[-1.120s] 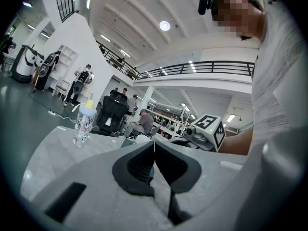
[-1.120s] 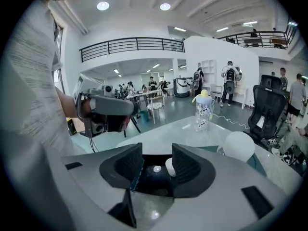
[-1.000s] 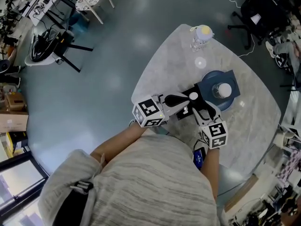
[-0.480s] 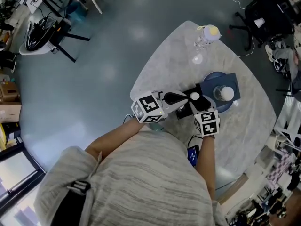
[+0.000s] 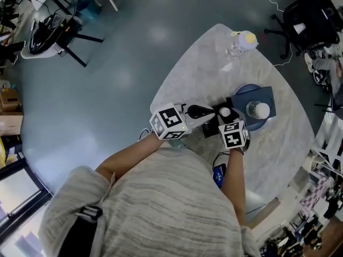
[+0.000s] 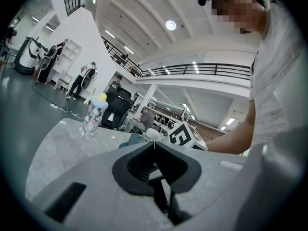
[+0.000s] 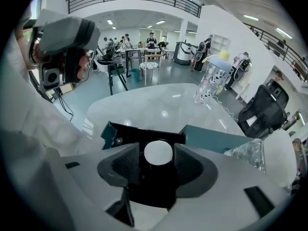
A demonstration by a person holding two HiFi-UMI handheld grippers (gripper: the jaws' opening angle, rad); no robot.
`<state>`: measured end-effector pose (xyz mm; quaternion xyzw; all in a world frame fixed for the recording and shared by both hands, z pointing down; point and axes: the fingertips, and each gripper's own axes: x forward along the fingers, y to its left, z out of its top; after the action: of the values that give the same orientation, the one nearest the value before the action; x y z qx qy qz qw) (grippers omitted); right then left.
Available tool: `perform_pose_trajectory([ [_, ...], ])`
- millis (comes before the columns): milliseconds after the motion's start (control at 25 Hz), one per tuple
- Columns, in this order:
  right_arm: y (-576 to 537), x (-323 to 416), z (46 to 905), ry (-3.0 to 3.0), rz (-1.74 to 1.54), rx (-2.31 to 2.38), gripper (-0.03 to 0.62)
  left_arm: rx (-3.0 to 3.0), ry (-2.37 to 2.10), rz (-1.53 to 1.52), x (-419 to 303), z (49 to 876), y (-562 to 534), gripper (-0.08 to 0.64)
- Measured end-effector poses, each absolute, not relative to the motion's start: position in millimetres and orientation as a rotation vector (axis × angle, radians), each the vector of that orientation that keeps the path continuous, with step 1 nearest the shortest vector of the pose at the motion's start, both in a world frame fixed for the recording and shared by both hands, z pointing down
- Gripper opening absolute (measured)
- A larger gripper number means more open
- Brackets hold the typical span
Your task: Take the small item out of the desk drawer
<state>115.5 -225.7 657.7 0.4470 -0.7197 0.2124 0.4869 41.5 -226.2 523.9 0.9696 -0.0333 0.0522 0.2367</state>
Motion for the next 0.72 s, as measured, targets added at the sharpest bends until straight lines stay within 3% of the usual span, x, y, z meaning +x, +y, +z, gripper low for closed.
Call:
perform_pose_trajectory([
  [720, -231, 119, 671, -1.631, 0.468, 1.072, 0.189, 2.680, -0.038, 0.161, 39, 522, -232, 0.017],
])
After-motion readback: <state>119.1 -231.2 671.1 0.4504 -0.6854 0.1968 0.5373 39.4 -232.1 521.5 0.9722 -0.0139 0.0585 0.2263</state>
